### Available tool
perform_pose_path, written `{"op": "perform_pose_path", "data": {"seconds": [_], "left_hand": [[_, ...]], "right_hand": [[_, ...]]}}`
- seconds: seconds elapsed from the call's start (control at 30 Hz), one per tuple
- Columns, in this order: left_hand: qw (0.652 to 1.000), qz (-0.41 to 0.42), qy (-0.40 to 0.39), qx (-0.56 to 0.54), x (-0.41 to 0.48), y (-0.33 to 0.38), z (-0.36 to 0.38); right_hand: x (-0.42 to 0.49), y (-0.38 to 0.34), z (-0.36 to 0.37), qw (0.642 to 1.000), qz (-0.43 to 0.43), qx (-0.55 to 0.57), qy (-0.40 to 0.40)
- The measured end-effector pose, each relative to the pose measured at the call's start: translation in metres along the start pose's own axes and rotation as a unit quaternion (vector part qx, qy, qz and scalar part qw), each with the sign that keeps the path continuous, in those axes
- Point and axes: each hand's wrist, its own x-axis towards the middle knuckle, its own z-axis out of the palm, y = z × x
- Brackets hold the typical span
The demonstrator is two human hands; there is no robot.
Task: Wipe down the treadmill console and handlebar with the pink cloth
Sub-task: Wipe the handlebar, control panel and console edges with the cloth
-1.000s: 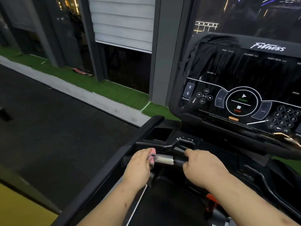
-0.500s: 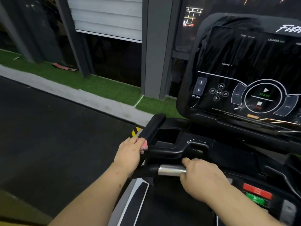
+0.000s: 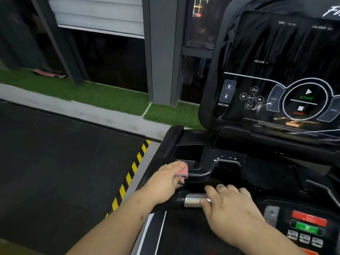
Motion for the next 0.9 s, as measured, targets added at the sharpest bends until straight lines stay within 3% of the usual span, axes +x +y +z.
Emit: {"op": "perform_pose_path", "data": {"seconds": [0.17, 0.37, 0.57, 0.7, 0.9], "left_hand": [[0.997, 0.026, -0.047, -0.057, 0.017, 0.026, 0.000], [0.993, 0.062, -0.088, -0.045, 0.038, 0.037, 0.009], [0.993, 0.027, -0.071, -0.093, 0.040, 0.042, 0.015], [0.996, 0.011, -0.038, -0.082, 0.041, 0.049, 0.016], [0.996, -0.047, 0.034, -0.064, 0.043, 0.073, 0.007]], "right_hand": [[-0.001, -0.003, 0.001, 1.000, -0.001, -0.005, 0.012], [0.003, -0.002, -0.001, 1.000, -0.003, 0.007, -0.007], [0.007, 0.002, -0.009, 0.999, 0.004, 0.032, -0.033], [0.034, 0.020, -0.013, 0.996, 0.066, 0.039, 0.039], [0.066, 0.059, -0.031, 0.979, 0.198, 0.057, -0.010]]}}
